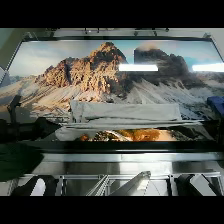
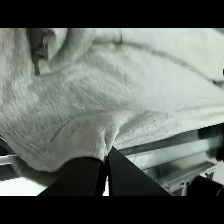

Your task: Fold the shirts.

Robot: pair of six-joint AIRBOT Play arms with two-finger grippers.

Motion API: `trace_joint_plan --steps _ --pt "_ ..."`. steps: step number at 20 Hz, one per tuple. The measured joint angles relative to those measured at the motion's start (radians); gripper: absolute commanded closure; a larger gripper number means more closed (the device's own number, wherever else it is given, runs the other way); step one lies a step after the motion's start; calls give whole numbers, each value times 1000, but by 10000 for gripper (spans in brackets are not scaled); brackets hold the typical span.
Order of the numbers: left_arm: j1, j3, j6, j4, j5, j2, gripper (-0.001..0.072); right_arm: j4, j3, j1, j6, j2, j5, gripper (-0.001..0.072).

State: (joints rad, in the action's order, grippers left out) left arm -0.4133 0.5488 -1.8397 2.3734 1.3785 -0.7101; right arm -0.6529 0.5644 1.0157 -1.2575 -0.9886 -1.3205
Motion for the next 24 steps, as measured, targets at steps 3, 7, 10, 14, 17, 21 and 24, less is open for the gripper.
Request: trace_joint_plan --steps 3,7,10,14,17,21,24 --pt "-45 9 -5 -9 6 2 680 1 4 -68 -7 7 24 700" --pt "-26 71 -39 -2 -13 -107 681 63 5 -215 6 -10 156 700" --pt "65 181 -72 9 -61 -273 681 141 5 -308 49 -60 279 700" --pt "200 383 -97 -30 -97 -549 690 204 5 -391 136 -175 415 700" --pt "261 505 -103 -88 -113 -734 691 237 5 -424 224 -253 476 700" --pt "291 597 -107 -132 -138 -889 691 255 5 -440 327 -313 512 699" --pt "297 621 -119 -142 -141 -927 515 283 6 -444 408 -326 515 399"
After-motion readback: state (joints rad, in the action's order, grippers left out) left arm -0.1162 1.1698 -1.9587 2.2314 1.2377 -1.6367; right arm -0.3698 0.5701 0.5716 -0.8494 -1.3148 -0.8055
